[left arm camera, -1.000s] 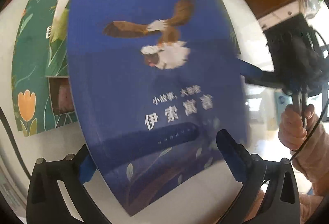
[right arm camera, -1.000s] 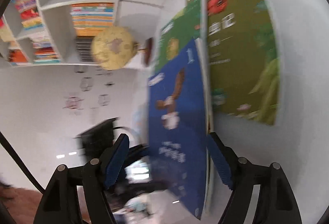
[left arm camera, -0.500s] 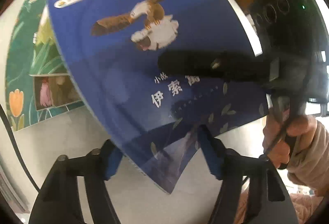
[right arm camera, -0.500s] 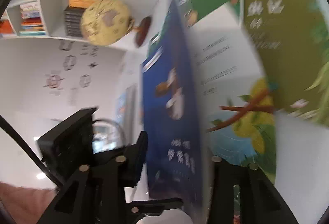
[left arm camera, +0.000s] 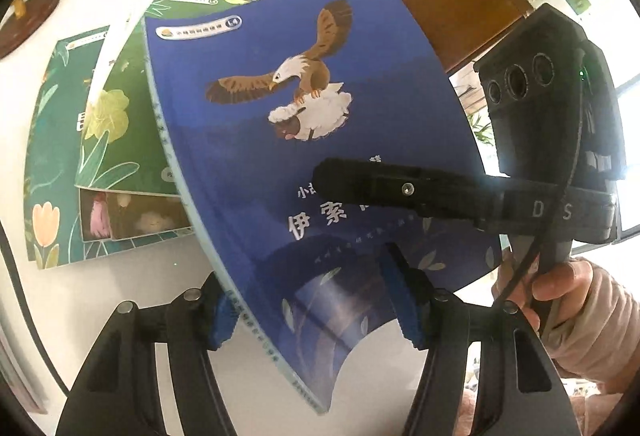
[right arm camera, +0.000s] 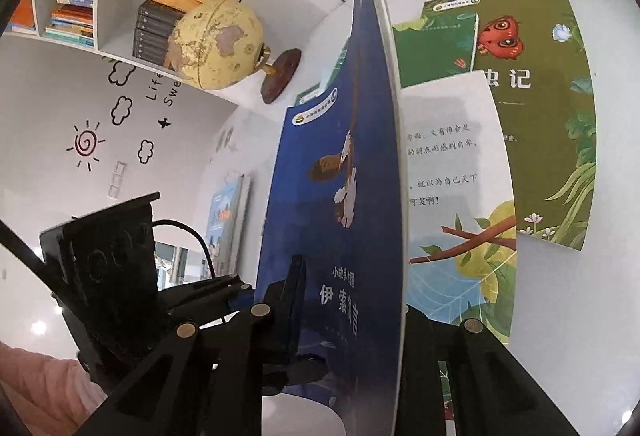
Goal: Organize books
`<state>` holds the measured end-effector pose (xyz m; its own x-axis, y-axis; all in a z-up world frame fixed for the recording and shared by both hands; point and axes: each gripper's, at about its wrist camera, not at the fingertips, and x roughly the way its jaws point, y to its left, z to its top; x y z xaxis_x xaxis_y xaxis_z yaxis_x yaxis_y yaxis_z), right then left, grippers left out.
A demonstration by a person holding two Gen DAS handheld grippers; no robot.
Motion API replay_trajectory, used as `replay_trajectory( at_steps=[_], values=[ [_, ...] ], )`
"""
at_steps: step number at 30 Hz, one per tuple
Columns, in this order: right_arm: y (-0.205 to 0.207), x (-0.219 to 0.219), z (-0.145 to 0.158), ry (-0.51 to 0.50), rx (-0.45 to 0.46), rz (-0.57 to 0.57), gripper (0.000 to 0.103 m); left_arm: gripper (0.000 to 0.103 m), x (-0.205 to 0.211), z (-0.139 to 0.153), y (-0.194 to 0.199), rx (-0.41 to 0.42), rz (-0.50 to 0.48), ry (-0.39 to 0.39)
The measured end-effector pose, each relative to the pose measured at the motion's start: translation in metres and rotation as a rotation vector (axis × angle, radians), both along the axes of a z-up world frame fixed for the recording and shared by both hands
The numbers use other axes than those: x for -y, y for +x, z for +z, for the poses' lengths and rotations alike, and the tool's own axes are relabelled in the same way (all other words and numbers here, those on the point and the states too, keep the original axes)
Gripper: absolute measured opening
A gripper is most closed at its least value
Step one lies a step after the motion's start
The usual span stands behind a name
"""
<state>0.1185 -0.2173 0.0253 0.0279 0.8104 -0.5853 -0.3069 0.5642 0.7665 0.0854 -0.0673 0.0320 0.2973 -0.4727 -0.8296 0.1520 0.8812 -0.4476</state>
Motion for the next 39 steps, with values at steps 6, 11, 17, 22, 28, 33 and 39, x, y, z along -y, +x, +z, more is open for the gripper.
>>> replay_trajectory(
  at_steps=[6, 11, 17, 22, 28, 33, 39],
  values=[
    [-0.004, -0.008, 0.011, 0.021, 0.009, 0.015, 0.024, 0.06, -0.013, 0.004, -0.007, 0.026, 0.006, -0.004],
    [-0.006, -0.019, 0.016, 0.047, 0.007, 0.022, 0.024, 0.06, -0.03, 0.012, -0.018, 0.049, 0.025, 0.002],
    [-0.01, -0.046, 0.025, 0.051, 0.023, 0.054, 0.024, 0.06, -0.065, 0.014, -0.032, 0.067, 0.072, -0.002],
    [-0.014, -0.072, 0.029, 0.087, 0.018, 0.066, 0.024, 0.06, -0.081, 0.04, -0.058, 0.087, 0.107, 0.011],
    [-0.024, -0.11, 0.033, 0.122, 0.0, 0.076, 0.024, 0.061, -0.125, 0.057, -0.083, 0.103, 0.152, 0.002],
    [-0.034, -0.153, 0.041, 0.139, 0.012, 0.095, 0.024, 0.061, -0.16, 0.07, -0.101, 0.124, 0.17, 0.014],
    [-0.043, -0.203, 0.051, 0.147, 0.019, 0.102, 0.024, 0.062, -0.213, 0.078, -0.12, 0.142, 0.21, 0.019]
  ],
)
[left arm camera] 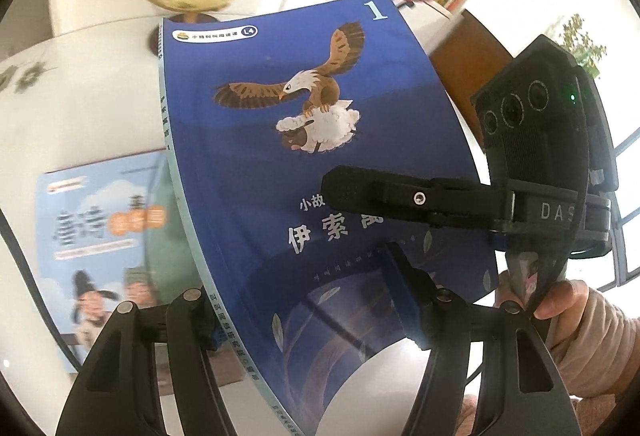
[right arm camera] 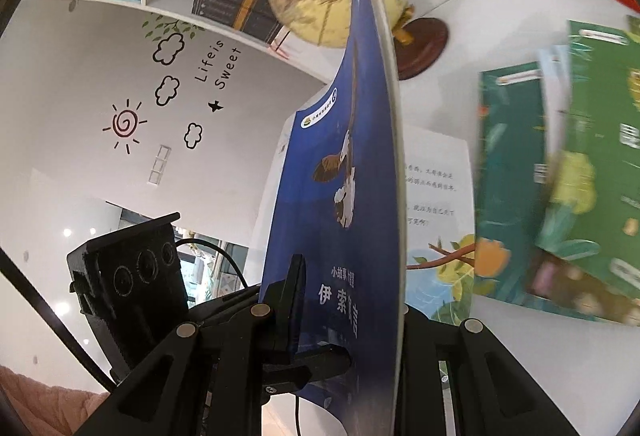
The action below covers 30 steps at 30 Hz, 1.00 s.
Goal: Organize books
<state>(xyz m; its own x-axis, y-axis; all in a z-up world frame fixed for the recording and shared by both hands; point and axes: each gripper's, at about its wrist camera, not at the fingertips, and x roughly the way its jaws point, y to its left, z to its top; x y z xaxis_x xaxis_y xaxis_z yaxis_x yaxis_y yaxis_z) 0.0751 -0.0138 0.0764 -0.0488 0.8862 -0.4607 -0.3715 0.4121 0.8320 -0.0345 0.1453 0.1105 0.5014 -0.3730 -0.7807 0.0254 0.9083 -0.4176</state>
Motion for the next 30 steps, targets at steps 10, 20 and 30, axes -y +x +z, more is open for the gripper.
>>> replay_trajectory(
  at_steps=[10, 20, 30],
  values=[
    [-0.014, -0.074, -0.001, -0.004, -0.023, 0.045, 0.024, 0.062, -0.06, -0.005, -0.031, -0.015, 0.086, -0.002],
    [-0.026, -0.117, -0.027, -0.031, -0.105, 0.039, 0.024, 0.062, -0.105, -0.032, -0.025, -0.063, 0.161, -0.034],
    [-0.029, -0.14, -0.053, -0.048, -0.169, 0.047, 0.024, 0.063, -0.13, -0.064, -0.028, -0.113, 0.19, -0.078]
  ],
)
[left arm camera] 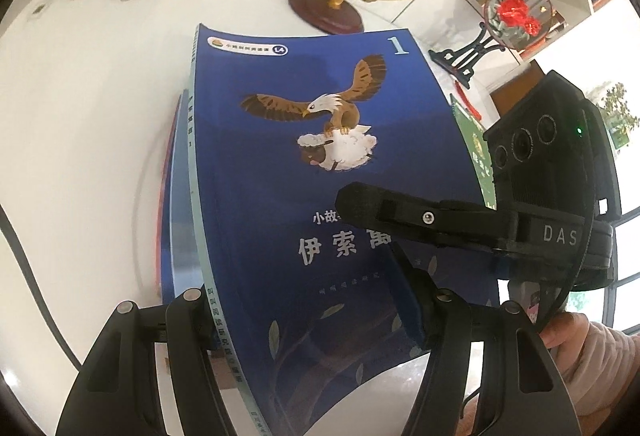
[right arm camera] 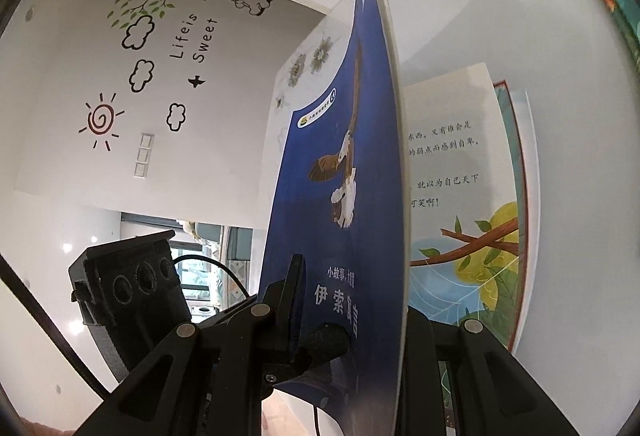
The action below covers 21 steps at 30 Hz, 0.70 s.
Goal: Organize books
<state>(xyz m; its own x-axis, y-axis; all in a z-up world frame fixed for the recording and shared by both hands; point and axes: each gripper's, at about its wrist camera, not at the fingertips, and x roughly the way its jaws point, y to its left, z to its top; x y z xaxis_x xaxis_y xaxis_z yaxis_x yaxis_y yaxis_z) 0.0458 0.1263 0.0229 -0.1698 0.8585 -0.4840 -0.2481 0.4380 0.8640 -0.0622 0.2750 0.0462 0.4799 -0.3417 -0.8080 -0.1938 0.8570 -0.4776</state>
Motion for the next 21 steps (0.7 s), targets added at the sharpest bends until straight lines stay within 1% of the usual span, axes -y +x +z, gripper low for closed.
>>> replay_trajectory(
  at_steps=[5, 8, 11, 13, 14, 15, 17, 21],
  values=[
    [-0.002, -0.002, -0.013, -0.024, -0.026, -0.027, 0.024, 0.063, -0.005, -0.011, 0.001, -0.024, 0.016, -0.021],
    [-0.004, -0.004, -0.015, -0.037, -0.025, -0.02, 0.024, 0.065, -0.008, -0.017, -0.002, -0.033, 0.036, -0.04],
    [-0.008, -0.005, -0.015, -0.047, -0.028, -0.031, 0.024, 0.066, -0.011, -0.021, -0.004, -0.035, 0.044, -0.043],
    [-0.012, -0.009, -0.013, -0.057, -0.003, -0.042, 0.024, 0.068, -0.014, -0.024, -0.006, -0.037, 0.052, -0.038],
    [-0.014, -0.012, -0.01, -0.065, 0.028, -0.038, 0.024, 0.068, -0.015, -0.025, -0.007, -0.032, 0.058, -0.041],
    [-0.015, -0.014, -0.011, -0.07, 0.03, -0.036, 0.024, 0.068, -0.017, -0.025, -0.008, -0.027, 0.068, -0.036],
    [-0.015, -0.014, -0.015, -0.056, -0.008, -0.06, 0.024, 0.068, -0.018, -0.026, -0.009, -0.027, 0.072, -0.034],
    [-0.021, -0.012, -0.015, -0.063, 0.011, -0.079, 0.025, 0.068, -0.011, -0.024, -0.008, -0.033, 0.05, 0.015]
  ],
)
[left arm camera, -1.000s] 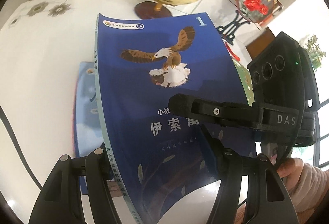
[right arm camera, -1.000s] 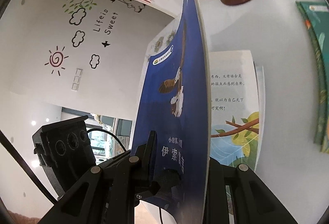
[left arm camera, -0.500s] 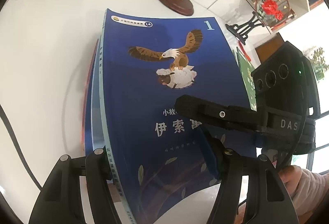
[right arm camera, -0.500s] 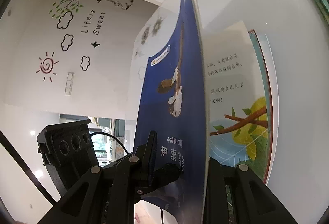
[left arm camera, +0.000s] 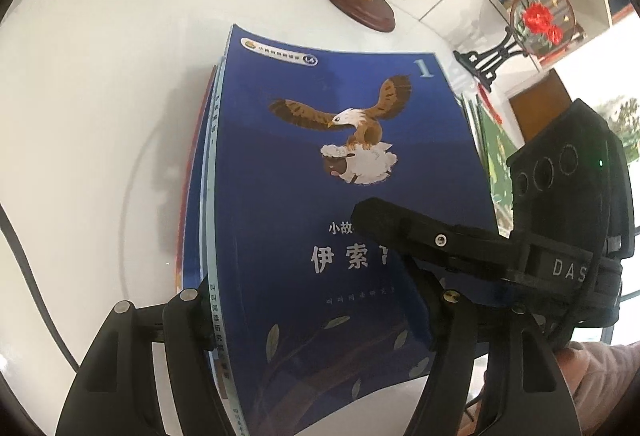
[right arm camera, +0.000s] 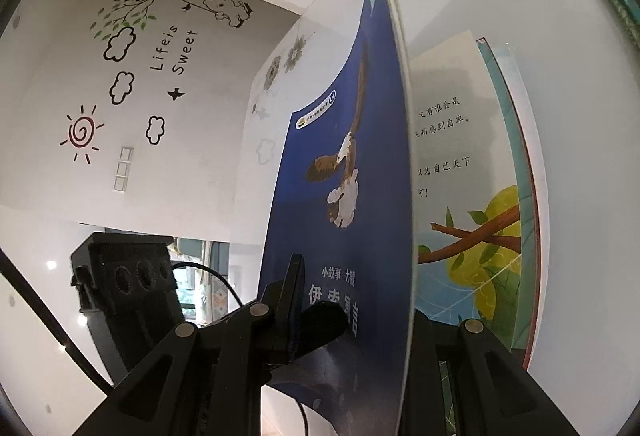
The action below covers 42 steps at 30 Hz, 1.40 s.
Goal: Organize books
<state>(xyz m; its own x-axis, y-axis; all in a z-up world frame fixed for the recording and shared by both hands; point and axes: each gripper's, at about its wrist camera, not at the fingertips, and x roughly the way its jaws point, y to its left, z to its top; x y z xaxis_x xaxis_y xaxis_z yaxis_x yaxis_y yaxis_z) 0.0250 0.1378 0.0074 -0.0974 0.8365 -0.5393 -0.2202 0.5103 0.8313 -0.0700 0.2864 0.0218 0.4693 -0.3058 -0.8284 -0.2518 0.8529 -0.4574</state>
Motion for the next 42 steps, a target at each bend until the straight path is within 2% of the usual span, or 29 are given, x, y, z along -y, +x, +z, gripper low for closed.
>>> replay_trajectory(
  at_steps=[4, 8, 10, 13, 19, 25, 27, 30, 33, 36, 38, 42],
  values=[
    [0.0, 0.001, -0.003, -0.009, -0.02, -0.003, 0.025, 0.069, 0.002, 0.0, -0.001, -0.002, -0.004, 0.014],
    [0.001, -0.002, 0.002, -0.049, 0.011, 0.03, 0.028, 0.069, 0.001, 0.001, -0.001, -0.011, -0.02, 0.025],
    [0.005, -0.002, 0.002, -0.065, -0.004, 0.041, 0.028, 0.069, -0.002, 0.002, -0.002, -0.023, -0.022, 0.042],
    [0.009, 0.005, 0.005, -0.085, 0.012, 0.025, 0.028, 0.068, -0.005, 0.004, -0.003, -0.054, -0.02, 0.08],
    [0.005, 0.01, 0.009, -0.093, -0.006, 0.031, 0.028, 0.068, -0.008, 0.005, -0.004, -0.15, 0.023, 0.208],
    [-0.001, 0.007, 0.006, -0.108, -0.022, 0.068, 0.029, 0.068, 0.003, 0.024, -0.005, -0.137, 0.062, 0.26],
    [0.002, 0.007, 0.005, -0.117, 0.005, 0.063, 0.029, 0.068, 0.008, 0.028, -0.006, -0.141, 0.065, 0.284],
    [0.007, 0.004, -0.008, -0.113, -0.049, 0.075, 0.029, 0.068, 0.014, 0.035, -0.004, -0.152, 0.065, 0.32],
    [0.01, 0.007, -0.003, -0.129, -0.018, 0.087, 0.029, 0.068, 0.021, 0.043, -0.002, -0.184, 0.083, 0.397],
    [0.018, 0.028, 0.012, -0.132, 0.029, 0.028, 0.029, 0.068, 0.03, 0.047, 0.004, -0.233, 0.091, 0.459],
    [0.025, 0.044, 0.02, -0.163, 0.074, -0.002, 0.029, 0.068, 0.038, 0.052, 0.007, -0.238, 0.091, 0.493],
    [0.036, 0.074, 0.031, -0.168, 0.103, -0.026, 0.029, 0.068, 0.063, 0.068, 0.02, -0.237, 0.083, 0.558]
  ],
)
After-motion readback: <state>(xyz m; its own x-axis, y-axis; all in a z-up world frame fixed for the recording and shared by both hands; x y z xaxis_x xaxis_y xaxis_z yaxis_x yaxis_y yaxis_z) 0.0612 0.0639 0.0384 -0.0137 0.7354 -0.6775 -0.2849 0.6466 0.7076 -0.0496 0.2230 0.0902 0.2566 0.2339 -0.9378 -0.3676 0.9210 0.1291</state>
